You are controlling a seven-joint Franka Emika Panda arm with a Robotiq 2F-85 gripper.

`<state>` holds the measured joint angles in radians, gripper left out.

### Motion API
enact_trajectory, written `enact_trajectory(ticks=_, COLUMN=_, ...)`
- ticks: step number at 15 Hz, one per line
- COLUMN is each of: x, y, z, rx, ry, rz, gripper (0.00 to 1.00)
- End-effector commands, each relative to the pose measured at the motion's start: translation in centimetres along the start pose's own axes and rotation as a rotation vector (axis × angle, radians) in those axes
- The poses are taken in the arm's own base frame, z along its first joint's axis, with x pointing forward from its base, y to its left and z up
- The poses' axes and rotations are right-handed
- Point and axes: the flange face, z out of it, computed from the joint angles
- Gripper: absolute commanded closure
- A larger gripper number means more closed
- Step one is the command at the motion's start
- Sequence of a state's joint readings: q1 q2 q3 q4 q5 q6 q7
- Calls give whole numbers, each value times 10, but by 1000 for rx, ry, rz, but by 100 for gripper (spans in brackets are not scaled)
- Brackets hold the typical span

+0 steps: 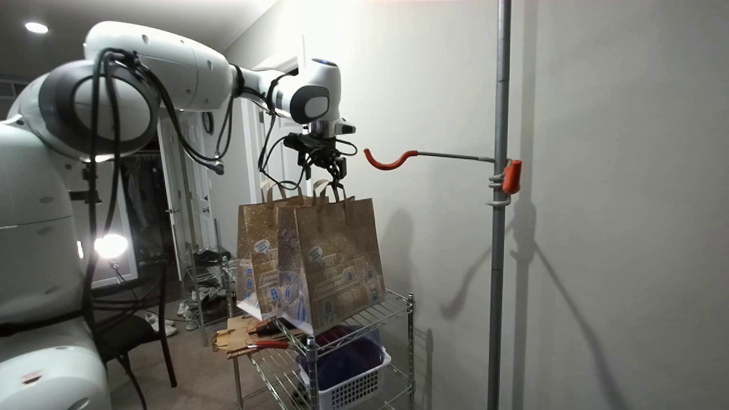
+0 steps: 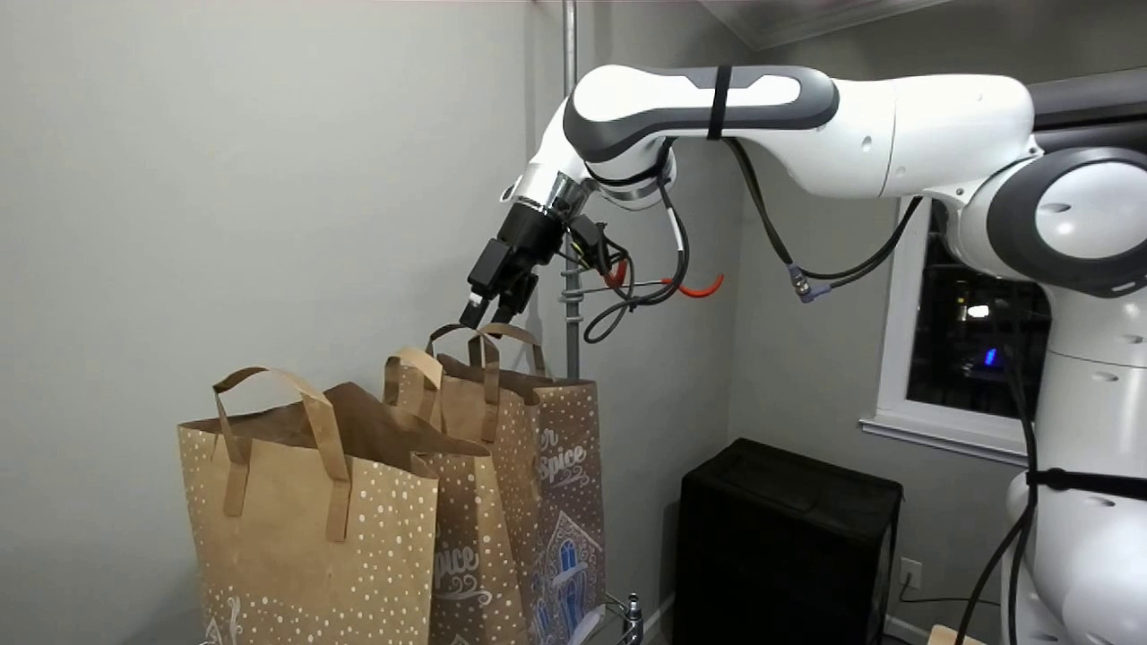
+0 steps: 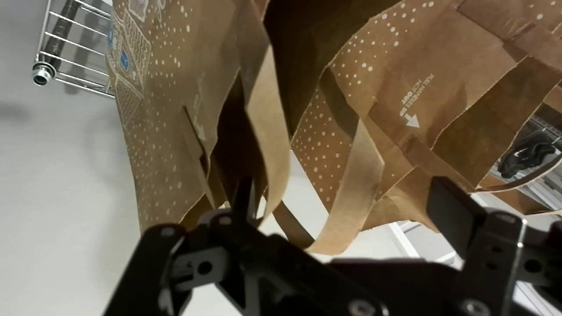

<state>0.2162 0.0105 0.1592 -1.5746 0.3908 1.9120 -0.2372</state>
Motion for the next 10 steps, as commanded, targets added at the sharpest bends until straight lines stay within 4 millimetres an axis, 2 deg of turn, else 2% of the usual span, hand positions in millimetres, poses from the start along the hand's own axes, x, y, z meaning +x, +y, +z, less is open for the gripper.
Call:
enact_trajectory(ticks=1, x=13, y=-1, z=18, rx=-66, ry=-21, rz=53, gripper=0)
enact_trajectory(ticks=2, x=14, y=-1, z=20, rx=-111, ry=-27, rz=61, gripper=25)
enact_trajectory(ticks=3, x=14, y=-1, z=21, rx=-155, ry=-33, rz=67, gripper=26)
enact_trajectory(ticks=7, x=16, y=-4, z=16, rx=-298, ry=-51, rz=113, gripper=53)
enact_trajectory(ticks=10, x=14, y=-5, z=13, rx=-337, ry=-87, rz=149, gripper=72)
